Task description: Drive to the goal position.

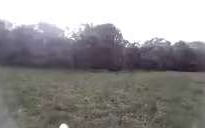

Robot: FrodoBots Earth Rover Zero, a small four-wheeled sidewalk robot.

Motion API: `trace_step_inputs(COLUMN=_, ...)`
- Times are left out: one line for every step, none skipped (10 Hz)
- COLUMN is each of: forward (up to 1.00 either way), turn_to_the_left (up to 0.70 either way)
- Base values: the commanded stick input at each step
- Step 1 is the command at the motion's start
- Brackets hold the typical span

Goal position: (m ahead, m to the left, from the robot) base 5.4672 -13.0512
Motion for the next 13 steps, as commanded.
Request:
trace_step_inputs(forward=0.85, turn_to_the_left=-0.34)
trace_step_inputs(forward=0.85, turn_to_the_left=-0.34)
trace_step_inputs(forward=0.85, turn_to_the_left=-0.34)
trace_step_inputs(forward=0.85, turn_to_the_left=-0.34)
trace_step_inputs(forward=0.85, turn_to_the_left=-0.34)
trace_step_inputs(forward=0.85, turn_to_the_left=-0.34)
trace_step_inputs(forward=0.85, turn_to_the_left=-0.34)
trace_step_inputs(forward=0.85, turn_to_the_left=0.00)
trace_step_inputs(forward=0.85, turn_to_the_left=0.00)
trace_step_inputs(forward=0.85, turn_to_the_left=0.00)
trace_step_inputs(forward=0.85, turn_to_the_left=0.00)
trace_step_inputs(forward=0.85, turn_to_the_left=0.00)
trace_step_inputs(forward=0.85, turn_to_the_left=0.00)
